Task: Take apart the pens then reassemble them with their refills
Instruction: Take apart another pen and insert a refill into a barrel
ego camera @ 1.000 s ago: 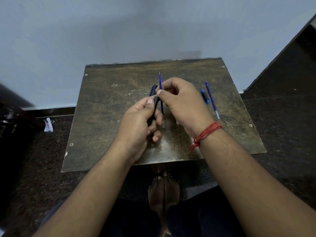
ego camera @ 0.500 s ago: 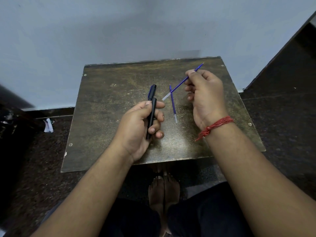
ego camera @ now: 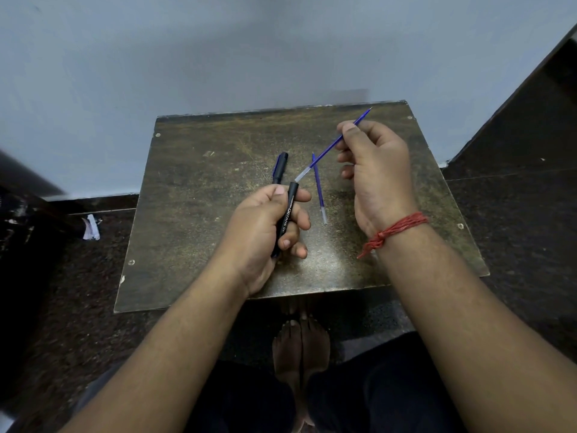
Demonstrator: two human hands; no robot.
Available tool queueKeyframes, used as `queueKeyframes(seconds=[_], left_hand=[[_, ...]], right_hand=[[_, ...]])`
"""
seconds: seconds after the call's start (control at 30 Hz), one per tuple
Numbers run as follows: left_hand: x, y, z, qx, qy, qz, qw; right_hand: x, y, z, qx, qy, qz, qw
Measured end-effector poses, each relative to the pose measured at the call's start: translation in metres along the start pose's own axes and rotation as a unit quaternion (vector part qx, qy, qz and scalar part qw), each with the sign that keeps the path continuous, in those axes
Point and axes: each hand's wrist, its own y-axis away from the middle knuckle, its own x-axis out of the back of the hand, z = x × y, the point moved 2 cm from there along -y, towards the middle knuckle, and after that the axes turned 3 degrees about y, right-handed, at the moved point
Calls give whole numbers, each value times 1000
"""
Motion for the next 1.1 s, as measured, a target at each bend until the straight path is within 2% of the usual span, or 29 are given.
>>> queueKeyframes(seconds=[0.17,0.37,0.57,0.63,0.8,1.1], left_hand=[[1,0,-1,0,-6,-5,1000],[1,0,-3,2,-12,-12,1000],[0,0,-2,1,-1,-8,1000],[0,0,-2,0,4,-9,1000],[1,-1,-3,-1,-3,-13,1000],[1,-1,-2,-6,5,4,1000]], right_hand=[[-5,2,0,-8,-10,-27,1000],[-7,4,3,-16,32,-81,996],[-13,10,11,-11,143,-199,970],[-13,9,12,-13,159,-196,968],[-5,5,6,-6,98,-127,987],[-17,15,8,-14,137,-204,969]])
